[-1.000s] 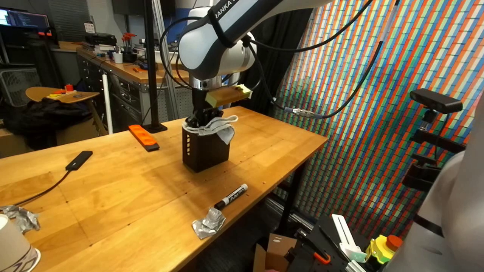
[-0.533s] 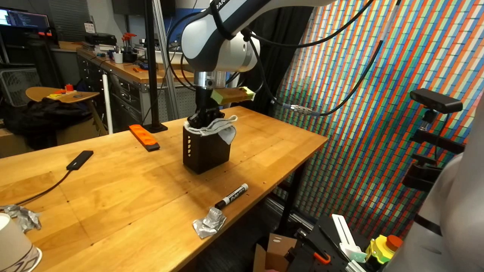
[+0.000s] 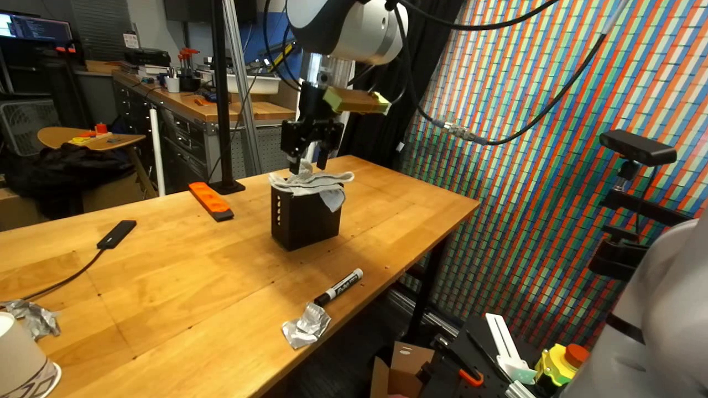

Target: Pick up the cloth from the table and put it in the box

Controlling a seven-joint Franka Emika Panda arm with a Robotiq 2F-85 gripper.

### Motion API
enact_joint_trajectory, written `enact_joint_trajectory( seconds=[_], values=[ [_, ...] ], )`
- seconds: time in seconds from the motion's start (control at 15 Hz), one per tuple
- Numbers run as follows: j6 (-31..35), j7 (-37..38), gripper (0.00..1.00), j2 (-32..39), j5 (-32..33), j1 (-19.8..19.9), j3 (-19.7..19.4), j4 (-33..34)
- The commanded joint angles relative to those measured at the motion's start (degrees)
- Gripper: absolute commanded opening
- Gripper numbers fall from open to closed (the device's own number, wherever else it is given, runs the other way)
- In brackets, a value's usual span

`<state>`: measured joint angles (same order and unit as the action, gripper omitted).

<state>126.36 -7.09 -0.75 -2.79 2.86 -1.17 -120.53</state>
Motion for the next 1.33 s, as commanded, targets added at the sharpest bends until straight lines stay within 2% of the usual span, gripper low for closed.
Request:
enact_joint_trajectory(
  seconds=[0.0, 0.13, 0.67, 0.93, 1.27],
  values=[
    [-1.5, 0.3, 0.60, -4.8, -0.1, -0.3, -0.5, -0.6],
    [-1.9, 0.4, 0.63, -6.0, 0.1, -0.4, -0.5, -0.6],
    [-0.4, -0.2, 0.02, -3.8, 2.0, -1.1, 0.2, 0.7],
    [-0.1, -0.1, 0.00, 0.3, 2.7, -2.6, 1.4, 0.7],
    [4.7, 0.2, 0.00, 9.6, 4.4, -4.1, 2.7, 0.6]
  ],
)
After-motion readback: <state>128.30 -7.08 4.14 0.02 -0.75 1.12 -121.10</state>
